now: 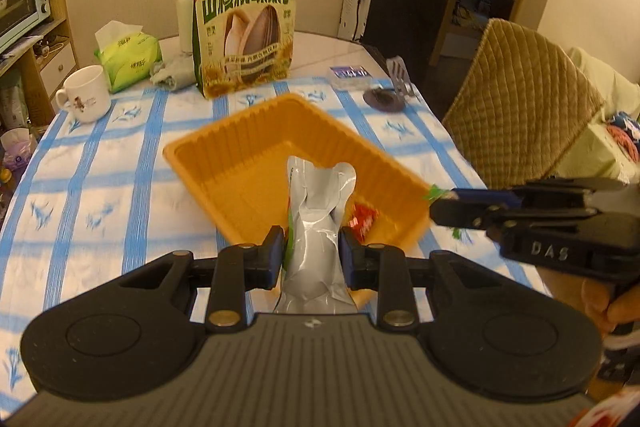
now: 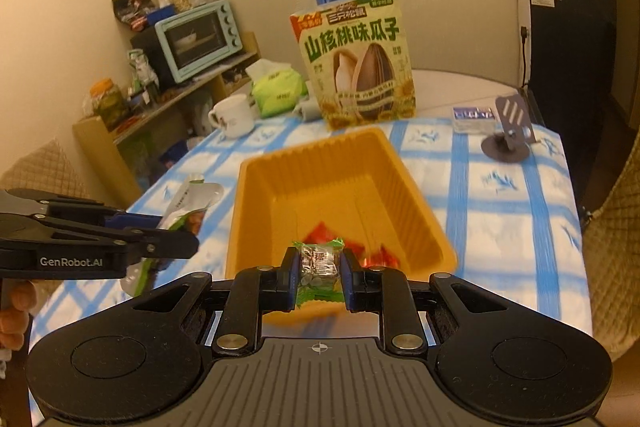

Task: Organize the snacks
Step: 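Carry both packets over the orange tray and open both tools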

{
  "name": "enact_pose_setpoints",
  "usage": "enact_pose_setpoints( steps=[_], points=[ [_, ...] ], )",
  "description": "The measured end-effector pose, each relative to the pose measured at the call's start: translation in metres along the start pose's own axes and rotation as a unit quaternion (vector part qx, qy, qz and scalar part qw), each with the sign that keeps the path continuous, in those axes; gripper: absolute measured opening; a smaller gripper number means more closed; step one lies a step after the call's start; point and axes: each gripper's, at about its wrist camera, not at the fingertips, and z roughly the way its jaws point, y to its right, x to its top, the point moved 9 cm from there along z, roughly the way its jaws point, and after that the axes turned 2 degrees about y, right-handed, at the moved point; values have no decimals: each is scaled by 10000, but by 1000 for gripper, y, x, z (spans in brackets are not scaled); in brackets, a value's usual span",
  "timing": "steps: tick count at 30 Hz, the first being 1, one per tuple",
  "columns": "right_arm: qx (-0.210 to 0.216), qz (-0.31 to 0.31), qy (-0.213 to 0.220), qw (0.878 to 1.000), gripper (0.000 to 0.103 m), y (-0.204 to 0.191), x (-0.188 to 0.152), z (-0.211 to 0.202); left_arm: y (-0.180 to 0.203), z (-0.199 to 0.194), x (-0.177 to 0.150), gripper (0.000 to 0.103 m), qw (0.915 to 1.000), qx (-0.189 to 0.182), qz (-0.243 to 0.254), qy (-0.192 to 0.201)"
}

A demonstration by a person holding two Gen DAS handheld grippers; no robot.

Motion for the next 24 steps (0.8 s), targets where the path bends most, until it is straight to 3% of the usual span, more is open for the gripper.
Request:
enact_pose_setpoints(
  steps=[11,24],
  points=[
    [-156,277,-215,9993,22,27,32,71,-24,72,48,27,9998,76,-116,-164],
    [-378,549,-404,9970,22,51,26,110,-35,138,44,27,9985,137,-3,-538]
  ],
)
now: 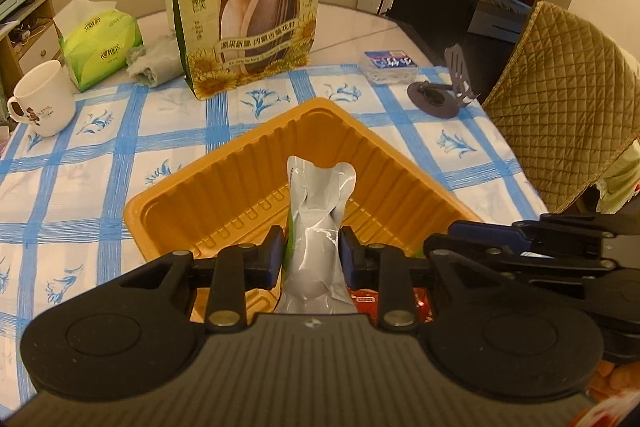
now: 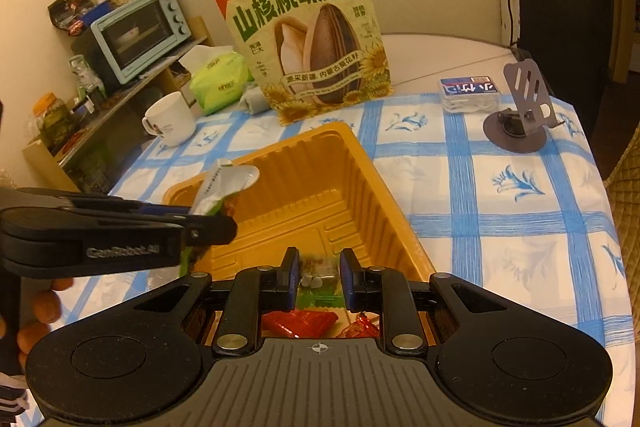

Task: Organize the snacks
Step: 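Carry both packets over the orange tray and open both tools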

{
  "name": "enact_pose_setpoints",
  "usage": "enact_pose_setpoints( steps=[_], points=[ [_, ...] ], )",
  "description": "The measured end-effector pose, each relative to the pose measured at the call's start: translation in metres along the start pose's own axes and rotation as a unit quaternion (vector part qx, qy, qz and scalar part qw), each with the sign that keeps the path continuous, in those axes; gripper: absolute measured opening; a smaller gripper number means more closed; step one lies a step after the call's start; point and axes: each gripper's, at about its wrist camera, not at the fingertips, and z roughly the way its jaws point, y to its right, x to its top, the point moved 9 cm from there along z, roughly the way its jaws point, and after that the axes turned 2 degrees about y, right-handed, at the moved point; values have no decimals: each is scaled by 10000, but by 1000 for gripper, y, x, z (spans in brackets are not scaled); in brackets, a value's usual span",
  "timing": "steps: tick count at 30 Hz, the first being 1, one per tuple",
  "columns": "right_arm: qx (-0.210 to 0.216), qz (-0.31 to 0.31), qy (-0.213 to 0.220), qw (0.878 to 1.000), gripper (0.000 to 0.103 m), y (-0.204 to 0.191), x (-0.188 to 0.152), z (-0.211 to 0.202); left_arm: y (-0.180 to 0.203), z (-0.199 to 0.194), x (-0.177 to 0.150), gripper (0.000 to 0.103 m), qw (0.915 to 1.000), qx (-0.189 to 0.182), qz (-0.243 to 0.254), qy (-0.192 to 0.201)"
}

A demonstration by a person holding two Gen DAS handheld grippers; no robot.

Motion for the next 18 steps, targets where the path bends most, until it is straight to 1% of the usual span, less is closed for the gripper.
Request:
enact_pose_setpoints(
  steps=[8,18],
  points=[
    [-22,70,-29,10000,22,4,0,6,-4,16,-1,27,9999,24,-47,-89],
    [-33,64,7,10000,22,5,6,10,-11,12,4,28,10000,39,-38,-36]
  ],
)
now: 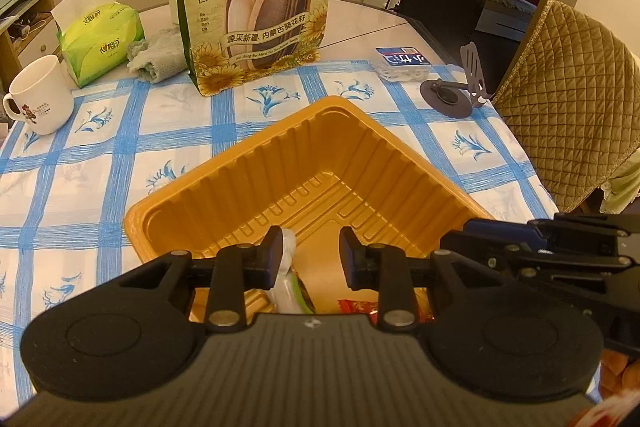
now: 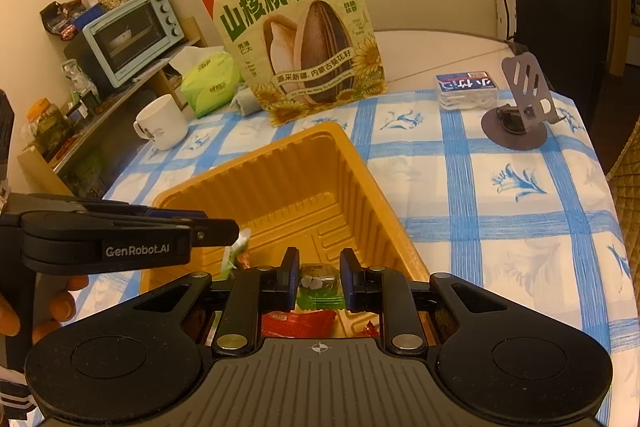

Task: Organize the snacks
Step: 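Carry both packets over the orange tray and open both tools, then withdraw both tools from the tray toward the remaining snacks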

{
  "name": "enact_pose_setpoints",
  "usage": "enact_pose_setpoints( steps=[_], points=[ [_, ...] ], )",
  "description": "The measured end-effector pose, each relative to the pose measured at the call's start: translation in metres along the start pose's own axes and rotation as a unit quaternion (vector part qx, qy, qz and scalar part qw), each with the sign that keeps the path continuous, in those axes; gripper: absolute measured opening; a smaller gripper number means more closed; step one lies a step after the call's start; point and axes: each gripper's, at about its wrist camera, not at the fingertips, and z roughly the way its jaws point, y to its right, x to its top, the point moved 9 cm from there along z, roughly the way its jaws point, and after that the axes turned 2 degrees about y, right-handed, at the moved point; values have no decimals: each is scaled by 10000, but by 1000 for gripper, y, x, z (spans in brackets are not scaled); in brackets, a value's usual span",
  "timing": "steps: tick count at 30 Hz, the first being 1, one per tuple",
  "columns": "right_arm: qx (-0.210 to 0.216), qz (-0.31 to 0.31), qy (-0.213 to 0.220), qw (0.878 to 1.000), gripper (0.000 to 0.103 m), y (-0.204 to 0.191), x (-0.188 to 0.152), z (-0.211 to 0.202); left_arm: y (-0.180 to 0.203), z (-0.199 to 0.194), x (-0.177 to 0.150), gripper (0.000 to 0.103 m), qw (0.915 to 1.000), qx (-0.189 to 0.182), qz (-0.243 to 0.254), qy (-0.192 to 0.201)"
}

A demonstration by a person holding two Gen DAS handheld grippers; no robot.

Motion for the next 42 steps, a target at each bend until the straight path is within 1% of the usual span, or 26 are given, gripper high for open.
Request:
enact_pose_setpoints(
  steps=[2,6,10,12,15,16,17,18,19,21,23,24,28,30,36,42],
  points=[
    [8,-2,10,10000,22,-1,2,2,-1,-1,0,28,10000,3,3,0],
    [24,-22,47,10000,22,-4,7,4,-5,-5,0,33,10000,12,-32,34],
    [41,-75,142,9999,22,-8,11,5,-11,-12,2,36,9999,33,-88,100],
    [83,-66,230,9997,22,-11,14,5,-13,-17,3,42,9998,30,-112,143],
    [243,28,343,9991,23,-15,18,3,-16,-25,4,48,9997,52,-108,222],
    [251,27,354,9991,23,-16,19,2,-16,-28,4,49,9996,46,-116,240],
    [243,12,364,9990,25,-17,20,1,-17,-32,4,53,9996,32,-131,256],
    [234,1,371,9990,34,-18,20,-1,-17,-36,3,57,9995,18,-152,286],
    [222,8,399,9990,49,-18,20,-4,-18,-40,3,59,9994,10,-166,311],
    [193,45,548,9983,67,-18,21,-12,-18,-48,2,65,9992,6,-168,355],
    [213,81,595,9980,69,-18,21,-20,-16,-56,0,67,9990,-3,-159,414],
    [227,112,584,9980,69,-18,20,-24,-15,-60,0,70,9989,-6,-160,431],
    [355,178,593,9974,72,-17,16,-43,-8,-80,-4,72,9982,-119,-171,561],
    [363,145,656,9971,74,-17,14,-56,-2,-90,-7,77,9979,-163,-137,609],
    [376,158,894,9952,81,-17,7,-99,14,-127,-20,81,9968,-219,-79,765],
    [278,95,1027,9943,83,-20,-8,-144,28,-166,-41,81,9954,-244,-29,927]
  ],
)
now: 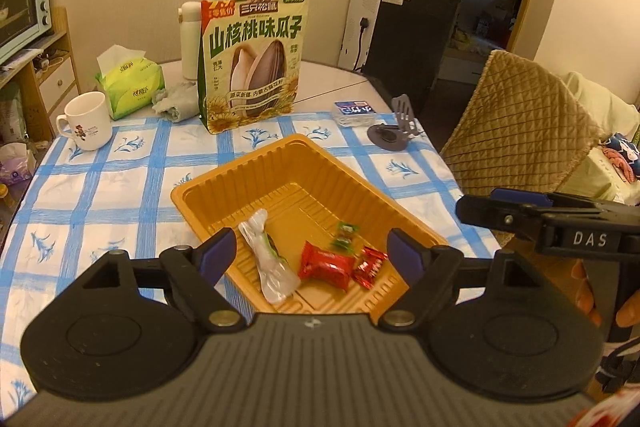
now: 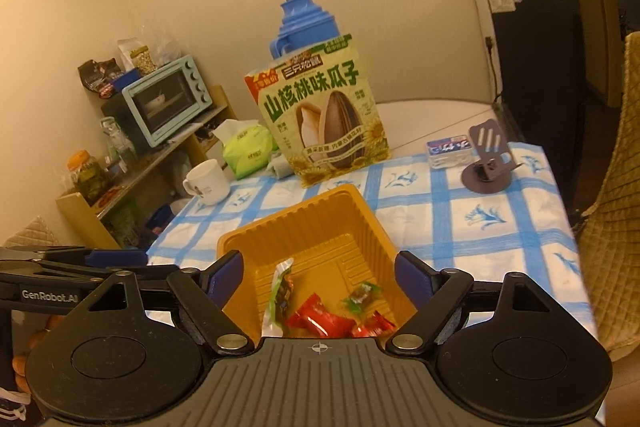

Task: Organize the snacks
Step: 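Withdraw both tools from the tray toward the remaining snacks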

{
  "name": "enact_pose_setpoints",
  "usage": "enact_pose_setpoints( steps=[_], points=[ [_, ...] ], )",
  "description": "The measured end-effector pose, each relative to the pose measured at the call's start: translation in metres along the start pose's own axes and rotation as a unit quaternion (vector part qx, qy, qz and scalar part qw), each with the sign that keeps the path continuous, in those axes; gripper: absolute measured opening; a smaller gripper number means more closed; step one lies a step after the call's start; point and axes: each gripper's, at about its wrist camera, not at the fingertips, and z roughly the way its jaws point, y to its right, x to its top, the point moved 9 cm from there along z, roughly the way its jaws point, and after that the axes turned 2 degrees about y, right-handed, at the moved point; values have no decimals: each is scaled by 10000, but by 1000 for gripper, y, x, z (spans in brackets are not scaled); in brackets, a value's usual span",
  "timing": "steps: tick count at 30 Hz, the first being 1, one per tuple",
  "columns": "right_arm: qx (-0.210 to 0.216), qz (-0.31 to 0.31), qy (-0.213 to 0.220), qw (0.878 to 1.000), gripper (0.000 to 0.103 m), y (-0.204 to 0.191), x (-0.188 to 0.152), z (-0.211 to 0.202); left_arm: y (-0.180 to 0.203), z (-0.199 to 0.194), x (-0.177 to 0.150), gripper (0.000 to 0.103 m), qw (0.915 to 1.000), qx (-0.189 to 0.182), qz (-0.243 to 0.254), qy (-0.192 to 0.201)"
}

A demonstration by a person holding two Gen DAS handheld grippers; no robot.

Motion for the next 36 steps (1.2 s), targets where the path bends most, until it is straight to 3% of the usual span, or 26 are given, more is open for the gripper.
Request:
enact_pose_setpoints(
  steps=[7,16,27,36],
  points=[
    [-9,86,62,9999,83,-7,-17,-49,15,-47,-22,81,9998,103,64,129],
    [84,21,-160,9998,84,-29,-57,-94,34,-97,-65,81,9997,96,93,187],
    [346,-255,-635,9971,84,-59,-115,-126,38,-134,-131,81,9997,250,33,-70],
    [254,-403,-1041,9934,83,-65,-161,-128,36,-145,-187,81,9984,357,-23,-430]
  ],
)
